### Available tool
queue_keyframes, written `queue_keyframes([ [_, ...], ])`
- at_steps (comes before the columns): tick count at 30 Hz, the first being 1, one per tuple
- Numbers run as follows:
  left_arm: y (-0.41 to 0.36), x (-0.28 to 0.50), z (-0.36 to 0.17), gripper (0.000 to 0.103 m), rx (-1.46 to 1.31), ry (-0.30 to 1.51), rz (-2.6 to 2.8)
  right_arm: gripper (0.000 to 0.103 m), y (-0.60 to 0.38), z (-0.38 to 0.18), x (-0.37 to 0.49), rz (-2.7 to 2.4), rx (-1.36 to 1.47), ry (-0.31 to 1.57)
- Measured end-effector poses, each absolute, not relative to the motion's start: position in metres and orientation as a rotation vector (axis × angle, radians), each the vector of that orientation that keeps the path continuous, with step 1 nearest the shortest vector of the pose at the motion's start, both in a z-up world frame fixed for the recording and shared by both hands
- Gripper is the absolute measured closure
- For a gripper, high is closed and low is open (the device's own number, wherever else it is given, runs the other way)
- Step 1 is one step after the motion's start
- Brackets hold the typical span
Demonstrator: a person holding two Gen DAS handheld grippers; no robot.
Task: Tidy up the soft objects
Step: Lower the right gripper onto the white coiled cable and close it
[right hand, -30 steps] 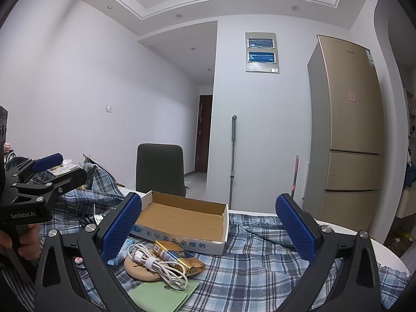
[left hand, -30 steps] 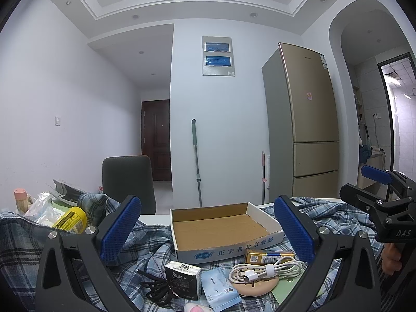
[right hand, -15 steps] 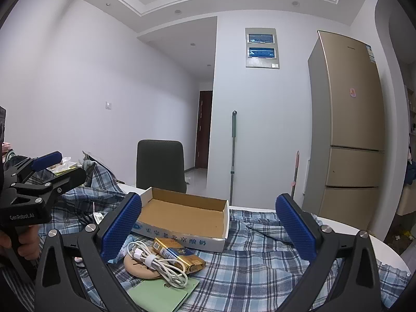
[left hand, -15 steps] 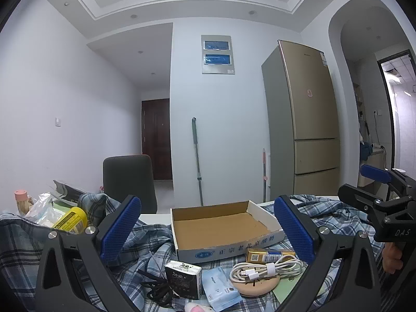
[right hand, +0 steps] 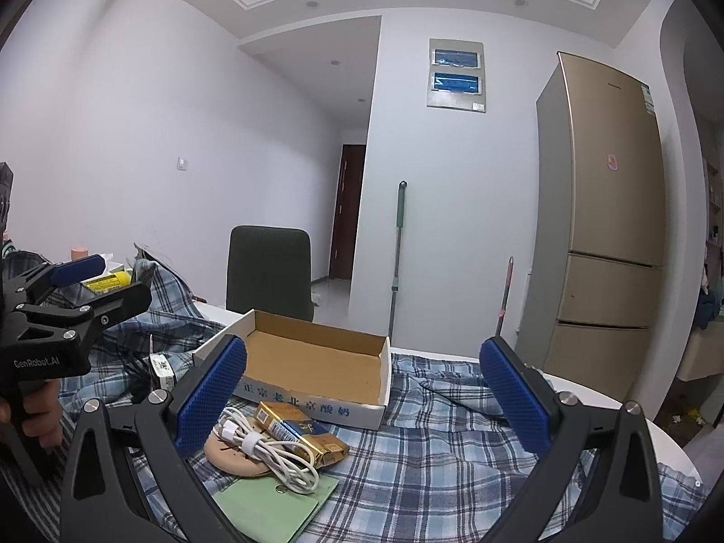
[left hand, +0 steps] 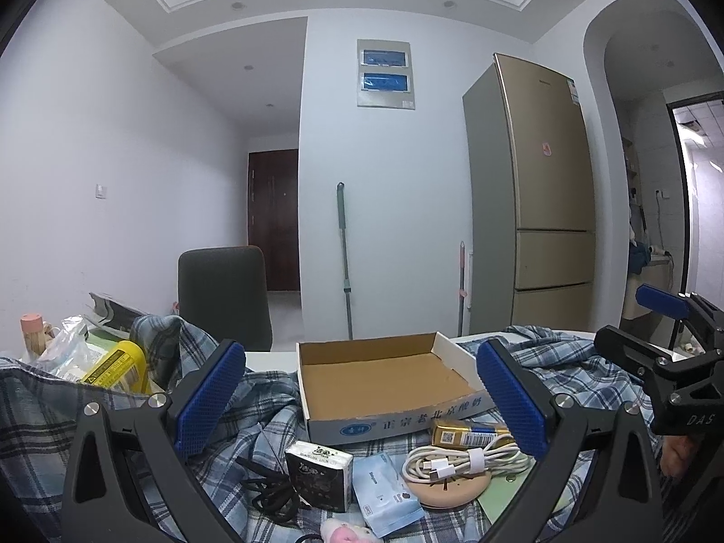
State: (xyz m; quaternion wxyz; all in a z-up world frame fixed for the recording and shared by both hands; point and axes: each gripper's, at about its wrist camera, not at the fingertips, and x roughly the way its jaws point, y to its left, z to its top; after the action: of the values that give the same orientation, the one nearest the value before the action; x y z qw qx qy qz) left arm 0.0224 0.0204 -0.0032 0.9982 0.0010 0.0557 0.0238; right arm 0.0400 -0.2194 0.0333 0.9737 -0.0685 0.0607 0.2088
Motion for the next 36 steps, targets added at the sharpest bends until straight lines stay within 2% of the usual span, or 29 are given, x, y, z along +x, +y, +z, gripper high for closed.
queue_keyframes([
  [6,0.019,0.022,-0.004,0.000,0.007,0.104,0.055,0.000,-0.219,0.036,0.054,0.429,-0.116,0.214],
  [12,0.037,0.033,0.009,0.000,-0.094,0.214,0.017,0.000,-0.219,0.045,0.088,0.418,-0.031,0.558],
  [18,0.055,0.047,0.009,0.000,-0.131,0.358,0.048,0.005,-0.191,0.016,0.101,0.462,-0.092,0.870],
  [24,0.059,0.065,-0.011,0.000,-0.149,0.495,0.026,0.009,-0.171,0.002,0.116,0.480,-0.142,0.896],
  [27,0.059,0.071,-0.025,0.008,-0.168,0.517,0.038,0.009,-0.161,-0.015,0.136,0.495,-0.153,0.985],
  [31,0.050,0.081,-0.039,0.008,-0.118,0.582,0.050,0.011,-0.151,-0.025,0.144,0.527,-0.196,0.971],
  [36,0.046,0.083,-0.040,0.008,-0.100,0.588,0.044,0.030,-0.143,-0.036,0.142,0.600,-0.262,0.941],
])
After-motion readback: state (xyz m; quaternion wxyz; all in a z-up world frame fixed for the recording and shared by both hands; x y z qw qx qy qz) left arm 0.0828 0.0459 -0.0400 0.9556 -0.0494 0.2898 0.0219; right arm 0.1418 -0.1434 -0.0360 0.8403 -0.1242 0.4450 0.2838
